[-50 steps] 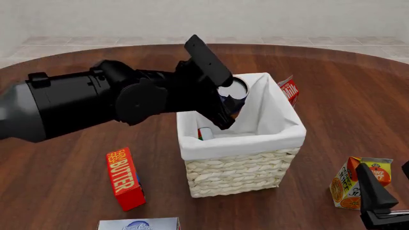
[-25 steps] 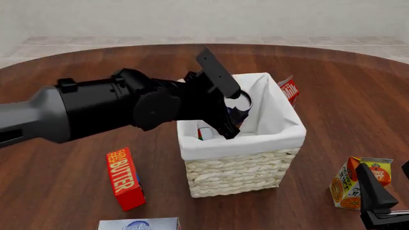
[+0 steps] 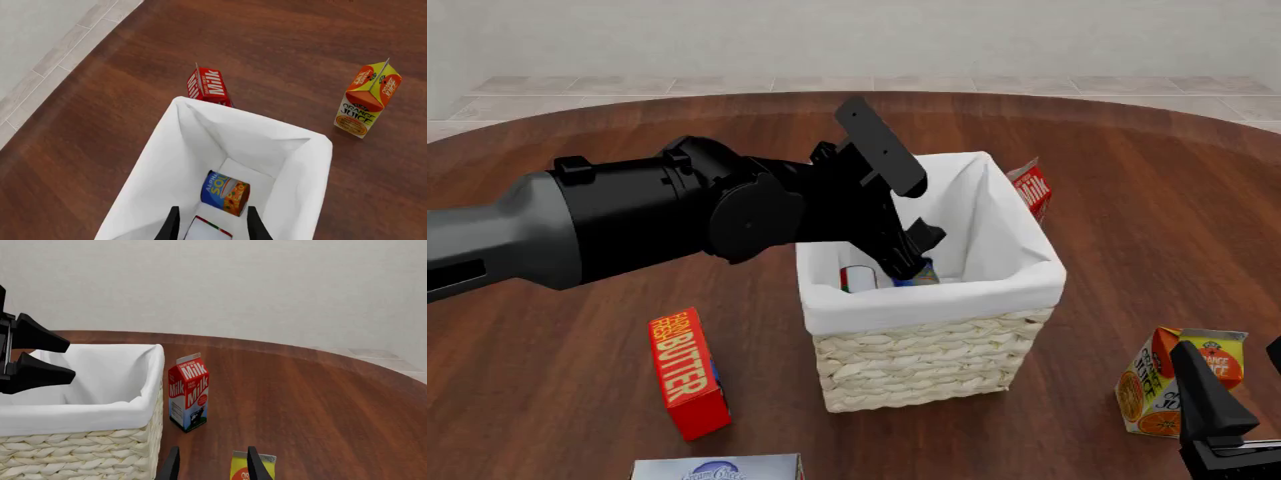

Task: Pick up the alphabet soup and the tomato sauce, and put them in the basket.

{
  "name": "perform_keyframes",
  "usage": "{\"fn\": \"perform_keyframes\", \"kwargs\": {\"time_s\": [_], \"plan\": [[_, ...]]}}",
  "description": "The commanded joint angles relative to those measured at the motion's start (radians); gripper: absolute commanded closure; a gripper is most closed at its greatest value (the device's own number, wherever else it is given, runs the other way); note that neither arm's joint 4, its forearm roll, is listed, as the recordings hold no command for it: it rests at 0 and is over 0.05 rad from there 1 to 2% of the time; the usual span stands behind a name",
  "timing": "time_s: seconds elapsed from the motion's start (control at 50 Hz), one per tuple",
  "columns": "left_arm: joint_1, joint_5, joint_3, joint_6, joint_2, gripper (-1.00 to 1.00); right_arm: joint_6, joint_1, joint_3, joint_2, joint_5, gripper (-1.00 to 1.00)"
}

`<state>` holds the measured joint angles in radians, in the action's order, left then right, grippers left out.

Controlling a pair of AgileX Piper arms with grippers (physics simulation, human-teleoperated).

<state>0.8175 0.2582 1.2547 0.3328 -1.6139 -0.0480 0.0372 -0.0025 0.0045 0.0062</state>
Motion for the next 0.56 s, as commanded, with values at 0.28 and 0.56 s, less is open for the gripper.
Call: {"fn": "perform_keyframes", "kwargs": {"time_s": [0.28, 0.56], "plan": [[0.002, 0.016, 0.021, 0.008, 0.028, -1.0, -0.001, 0.001, -0.001, 0.002, -0.001, -1.0], [0.008, 0.044, 0.051, 0.026, 0.053, -1.0, 0.0, 0.001, -0.002, 0.009, -0.008, -1.0]]}}
